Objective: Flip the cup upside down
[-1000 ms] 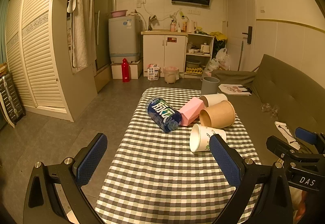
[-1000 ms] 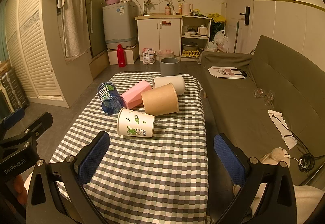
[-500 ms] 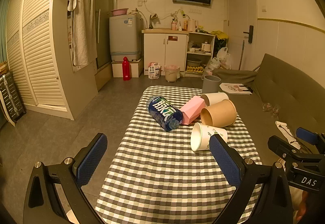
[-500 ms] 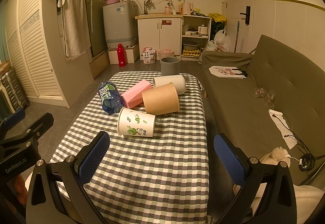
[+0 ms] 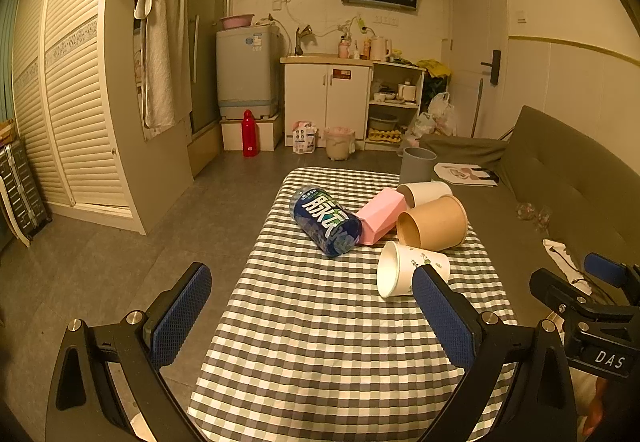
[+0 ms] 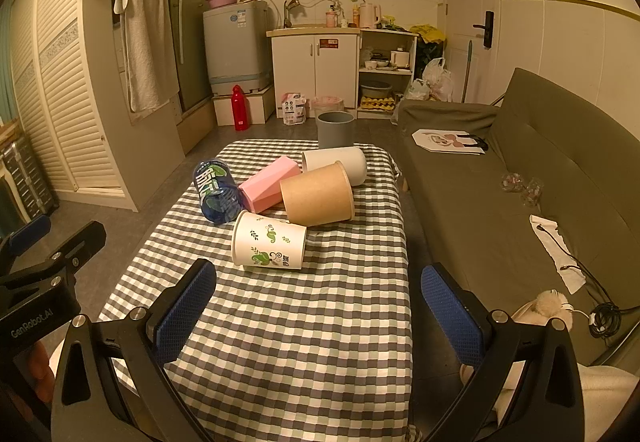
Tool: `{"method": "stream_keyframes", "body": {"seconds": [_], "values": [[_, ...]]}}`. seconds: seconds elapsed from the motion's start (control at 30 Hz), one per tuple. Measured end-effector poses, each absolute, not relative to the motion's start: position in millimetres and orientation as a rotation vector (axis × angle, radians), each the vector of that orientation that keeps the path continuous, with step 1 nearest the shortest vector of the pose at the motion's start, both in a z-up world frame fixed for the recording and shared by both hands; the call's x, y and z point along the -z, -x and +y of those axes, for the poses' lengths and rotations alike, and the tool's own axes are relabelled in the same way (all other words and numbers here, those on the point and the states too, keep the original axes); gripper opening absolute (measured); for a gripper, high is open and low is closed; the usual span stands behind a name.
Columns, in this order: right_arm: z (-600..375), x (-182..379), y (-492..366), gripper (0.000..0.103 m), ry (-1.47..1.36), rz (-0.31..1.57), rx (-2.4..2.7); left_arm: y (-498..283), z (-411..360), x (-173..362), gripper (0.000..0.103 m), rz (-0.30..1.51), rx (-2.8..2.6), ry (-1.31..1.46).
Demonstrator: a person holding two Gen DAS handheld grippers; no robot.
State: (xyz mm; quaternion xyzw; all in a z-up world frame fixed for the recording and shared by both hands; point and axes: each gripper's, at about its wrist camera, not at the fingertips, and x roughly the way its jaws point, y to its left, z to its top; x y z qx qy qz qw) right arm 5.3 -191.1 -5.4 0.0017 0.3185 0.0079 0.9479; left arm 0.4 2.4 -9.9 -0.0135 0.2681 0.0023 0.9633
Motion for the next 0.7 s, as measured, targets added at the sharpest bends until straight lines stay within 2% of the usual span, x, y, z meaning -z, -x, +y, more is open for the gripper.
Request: {"method": "stream_keyframes", "body": {"seconds": [0.7], "values": [[-182.9,21.5,-15.7,0.103,0.009,0.675,-0.008,-16.1,6.4,25.4,0.103,0.593,0.002,0.034]]}}
